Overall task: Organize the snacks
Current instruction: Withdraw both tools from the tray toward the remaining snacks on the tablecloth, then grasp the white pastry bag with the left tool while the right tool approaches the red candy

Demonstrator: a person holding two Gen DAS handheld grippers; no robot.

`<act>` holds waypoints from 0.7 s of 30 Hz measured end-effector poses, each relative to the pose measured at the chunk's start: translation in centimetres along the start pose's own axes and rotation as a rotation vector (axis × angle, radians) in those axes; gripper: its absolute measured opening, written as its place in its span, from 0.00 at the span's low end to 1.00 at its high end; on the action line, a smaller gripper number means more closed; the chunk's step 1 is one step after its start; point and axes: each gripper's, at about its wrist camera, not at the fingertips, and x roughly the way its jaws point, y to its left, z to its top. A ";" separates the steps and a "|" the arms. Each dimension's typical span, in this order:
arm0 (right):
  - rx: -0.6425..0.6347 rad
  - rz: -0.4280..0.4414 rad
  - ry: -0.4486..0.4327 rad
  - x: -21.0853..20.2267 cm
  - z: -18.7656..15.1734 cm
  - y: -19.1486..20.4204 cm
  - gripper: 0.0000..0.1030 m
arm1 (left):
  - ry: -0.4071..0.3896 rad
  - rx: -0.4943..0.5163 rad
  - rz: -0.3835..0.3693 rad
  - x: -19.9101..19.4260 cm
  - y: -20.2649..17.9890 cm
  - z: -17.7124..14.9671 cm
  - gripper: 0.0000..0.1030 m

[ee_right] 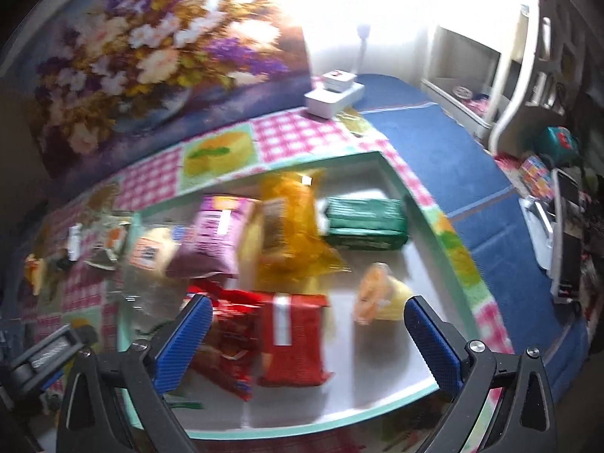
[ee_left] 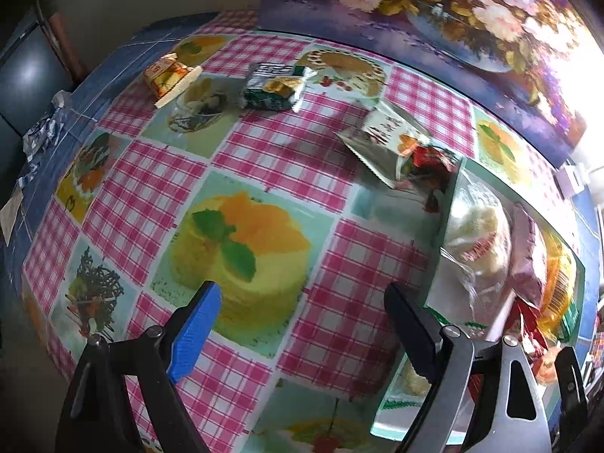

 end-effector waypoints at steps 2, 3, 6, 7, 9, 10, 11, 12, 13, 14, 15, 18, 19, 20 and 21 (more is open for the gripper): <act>-0.019 0.041 -0.012 -0.2 -0.1 1.0 1.00 | -0.003 -0.019 0.015 0.2 0.5 0.4 0.86; -0.032 0.053 -0.016 -0.2 -0.3 1.5 1.00 | -0.005 -0.029 0.021 0.3 0.8 0.7 0.86; -0.075 0.115 -0.003 0.4 -0.5 3.8 1.00 | -0.012 -0.052 0.026 0.4 1.5 1.4 0.86; -0.082 0.126 0.001 0.6 -0.6 4.4 1.00 | -0.015 -0.054 0.029 0.5 1.6 1.5 0.86; -0.111 0.153 0.010 1.2 -0.2 6.0 1.00 | -0.021 -0.055 0.032 0.5 1.7 2.0 0.86; -0.121 0.159 0.010 1.2 -0.2 6.5 1.00 | -0.022 -0.050 0.029 0.6 1.7 2.4 0.86; -0.103 0.185 -0.008 1.3 0.0 7.1 1.00 | -0.023 -0.047 0.026 0.6 1.6 2.7 0.86; -0.114 0.193 -0.008 1.5 0.4 7.8 1.00 | -0.025 -0.040 0.022 0.7 1.5 3.1 0.86; -0.117 0.200 -0.009 1.7 0.8 8.2 1.00 | -0.027 -0.034 0.021 0.9 1.5 3.4 0.86; -0.116 0.202 -0.008 1.9 1.1 8.4 1.00 | -0.026 -0.027 0.021 1.1 1.4 3.8 0.86; -0.114 0.202 -0.005 2.2 1.6 8.8 1.00 | -0.023 -0.019 0.019 1.3 1.2 4.1 0.86; -0.110 0.200 0.002 2.9 2.7 9.5 1.00 | -0.009 -0.006 0.006 2.0 0.8 5.0 0.86; -0.111 0.199 0.006 3.1 3.0 9.8 1.00 | -0.005 -0.005 0.000 2.2 0.8 5.3 0.86; -0.111 0.197 0.011 3.5 3.4 10.1 1.00 | -0.005 -0.005 -0.002 2.2 0.7 5.6 0.86; -0.108 0.194 0.017 3.8 3.8 10.4 1.00 | -0.010 -0.002 -0.003 2.3 0.7 6.0 0.86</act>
